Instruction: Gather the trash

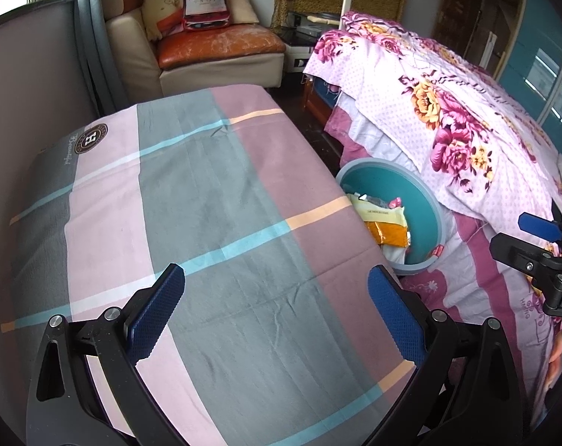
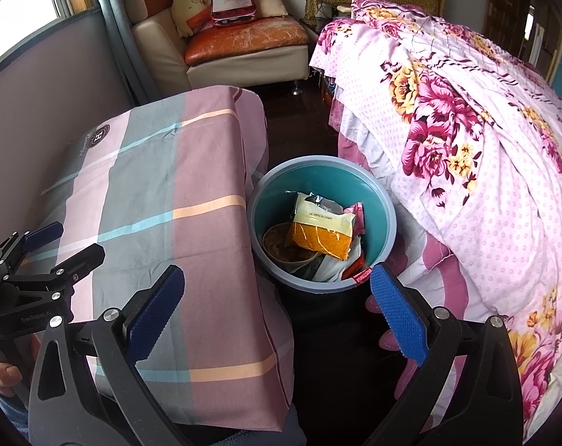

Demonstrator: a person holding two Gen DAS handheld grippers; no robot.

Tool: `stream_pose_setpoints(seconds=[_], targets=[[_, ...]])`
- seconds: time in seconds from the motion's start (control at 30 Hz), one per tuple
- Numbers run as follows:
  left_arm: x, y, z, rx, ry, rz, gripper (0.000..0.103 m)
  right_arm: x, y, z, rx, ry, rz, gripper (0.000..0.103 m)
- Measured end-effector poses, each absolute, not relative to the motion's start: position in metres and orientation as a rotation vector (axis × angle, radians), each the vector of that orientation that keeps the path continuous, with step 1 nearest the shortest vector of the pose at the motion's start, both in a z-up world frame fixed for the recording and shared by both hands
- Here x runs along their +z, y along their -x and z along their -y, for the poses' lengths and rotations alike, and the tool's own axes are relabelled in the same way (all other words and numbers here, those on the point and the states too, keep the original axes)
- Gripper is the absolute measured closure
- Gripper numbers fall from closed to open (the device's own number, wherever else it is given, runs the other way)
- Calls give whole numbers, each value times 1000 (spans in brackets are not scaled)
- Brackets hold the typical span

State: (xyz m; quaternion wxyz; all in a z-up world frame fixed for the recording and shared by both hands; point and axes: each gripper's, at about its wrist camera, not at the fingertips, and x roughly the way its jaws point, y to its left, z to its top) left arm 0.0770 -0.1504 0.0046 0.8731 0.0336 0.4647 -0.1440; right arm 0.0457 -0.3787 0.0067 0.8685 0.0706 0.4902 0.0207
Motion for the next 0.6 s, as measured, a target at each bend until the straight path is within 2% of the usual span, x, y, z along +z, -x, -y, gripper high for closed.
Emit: stream_pose_setpoints(seconds=[0.6], targets=[[-11,-85,146,-285,-58,-993,4,-9,-59,375,41,-148,-1068,7]])
